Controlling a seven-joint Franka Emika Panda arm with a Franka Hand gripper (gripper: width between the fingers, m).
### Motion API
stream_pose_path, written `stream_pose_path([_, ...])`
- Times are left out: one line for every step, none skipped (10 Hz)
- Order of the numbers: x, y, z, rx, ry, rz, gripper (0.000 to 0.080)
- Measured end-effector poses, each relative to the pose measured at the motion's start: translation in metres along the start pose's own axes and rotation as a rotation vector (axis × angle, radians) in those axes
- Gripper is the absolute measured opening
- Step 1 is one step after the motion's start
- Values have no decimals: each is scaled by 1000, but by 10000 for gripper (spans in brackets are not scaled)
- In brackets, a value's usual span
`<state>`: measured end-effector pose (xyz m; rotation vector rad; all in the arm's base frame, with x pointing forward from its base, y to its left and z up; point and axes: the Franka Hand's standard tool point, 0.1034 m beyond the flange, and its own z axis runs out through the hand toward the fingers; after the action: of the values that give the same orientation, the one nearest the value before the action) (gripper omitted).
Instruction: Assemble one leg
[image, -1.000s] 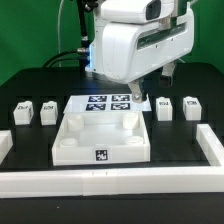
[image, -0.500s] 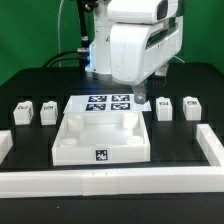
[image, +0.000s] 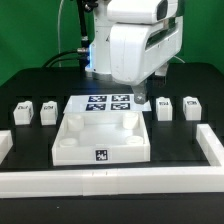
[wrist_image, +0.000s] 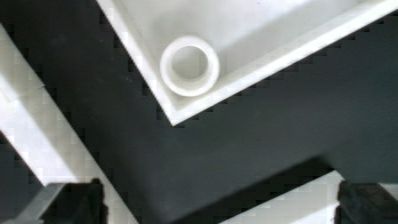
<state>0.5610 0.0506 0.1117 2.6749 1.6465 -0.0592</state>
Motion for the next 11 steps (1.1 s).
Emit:
stream_pose_path([-3,-3,0,2,-2,-24,650])
stream_pose_path([-12,-15,-1,10,-11,-40,650])
stream_pose_path([-23,-31,0,11,-18,-140,650])
stream_pose_path([-38,-55,4,4,-17,-302,650])
stream_pose_path([-54,-69,15,-6,-8,-435,650])
stream_pose_path([-73,-78,34,-9,4,-553,650])
stream_pose_path([-82,-78,49,-12,15,-552,650])
stream_pose_path([-89,-78,66,-2,22,-534,650])
stream_pose_path([-97,-79,81,11,26,-518,650])
stream_pose_path([-104,-83,95,34,26,-502,650])
stream_pose_path([-109,-87,104,54,25,-493,650])
